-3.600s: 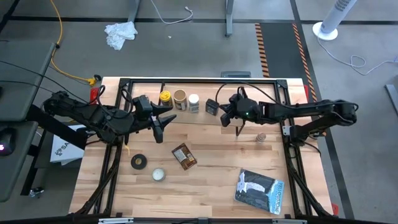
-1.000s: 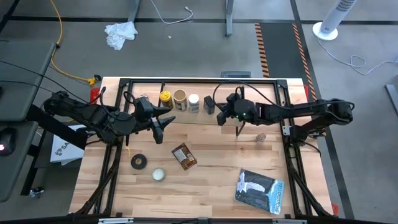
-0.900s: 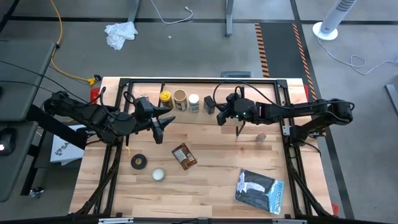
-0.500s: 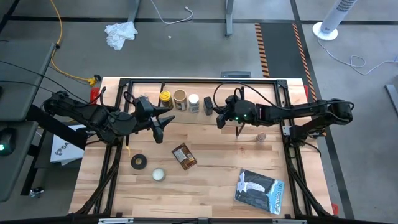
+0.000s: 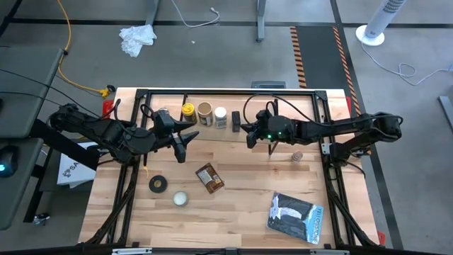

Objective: Shelf spices
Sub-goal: Put the black seasoning can on the shelf, then put the brown seasoning bottle on the shelf

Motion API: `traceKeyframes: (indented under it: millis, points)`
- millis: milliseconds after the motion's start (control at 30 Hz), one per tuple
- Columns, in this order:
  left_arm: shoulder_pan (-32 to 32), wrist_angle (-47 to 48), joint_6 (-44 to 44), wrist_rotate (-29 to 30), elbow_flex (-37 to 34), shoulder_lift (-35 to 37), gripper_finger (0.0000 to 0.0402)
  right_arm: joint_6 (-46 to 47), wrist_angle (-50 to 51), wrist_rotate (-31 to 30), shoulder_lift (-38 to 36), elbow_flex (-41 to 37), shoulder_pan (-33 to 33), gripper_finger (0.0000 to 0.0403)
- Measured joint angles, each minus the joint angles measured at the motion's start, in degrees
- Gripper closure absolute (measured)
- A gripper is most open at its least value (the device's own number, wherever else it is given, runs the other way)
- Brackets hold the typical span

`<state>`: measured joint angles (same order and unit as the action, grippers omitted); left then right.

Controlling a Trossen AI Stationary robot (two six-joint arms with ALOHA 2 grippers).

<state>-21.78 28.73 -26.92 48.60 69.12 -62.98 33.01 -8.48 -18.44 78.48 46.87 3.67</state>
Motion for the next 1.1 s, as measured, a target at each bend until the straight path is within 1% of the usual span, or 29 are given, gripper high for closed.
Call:
traceKeyframes:
  millis: [233, 467, 633, 700, 833, 933, 1000, 1033, 1100]
  points:
    - [0.0, -0.02, 0.0, -0.02, 0.0, 0.0, 0.0222, -0.04, -2.97, 1.06, 0.02, 0.0, 0.05, 0.0403]
    - [0.0, -0.02, 0.02, -0.02, 0.0, 0.0, 0.0222, -0.91, -3.53, 6.57, 0.02, 0.0, 0.05, 0.0403]
    - [-0.01, -0.02, 0.01, -0.02, 0.0, 0.0, 0.0222, -2.15, -3.57, 7.69, 0.02, 0.0, 0.03, 0.0403]
    - [0.0, -0.02, -0.19, -0.02, 0.0, 0.0, 0.0222, -3.87, -3.43, 9.6, -0.47, 0.0, 0.01, 0.0403]
    - [-0.2, -0.02, -0.46, -0.66, 0.0, 0.0, 0.0222, -6.97, -1.07, 13.8, -5.31, -0.02, -0.82, 0.0403]
    - [-0.2, 0.07, -0.48, -0.74, 0.0, 0.0, 0.0222, -7.4, 2.83, 18.29, -11.44, -0.02, -1.86, 0.0403]
    - [-0.2, 0.14, -0.47, -0.73, 0.0, 0.0, 0.0222, -5.79, 5.53, 20.41, -16.28, -0.01, -3.66, 0.0403]
    - [-0.2, 0.23, -0.46, -0.68, 0.0, 0.0, 0.0222, -4.65, 7.34, 20.87, -18.77, 0.1, -5.08, 0.0403]
    - [-0.2, 0.53, -0.44, -0.08, 0.0, 0.0, 0.0222, -2.65, 15.3, 21.57, -22.67, 1.43, -8.56, 0.0403]
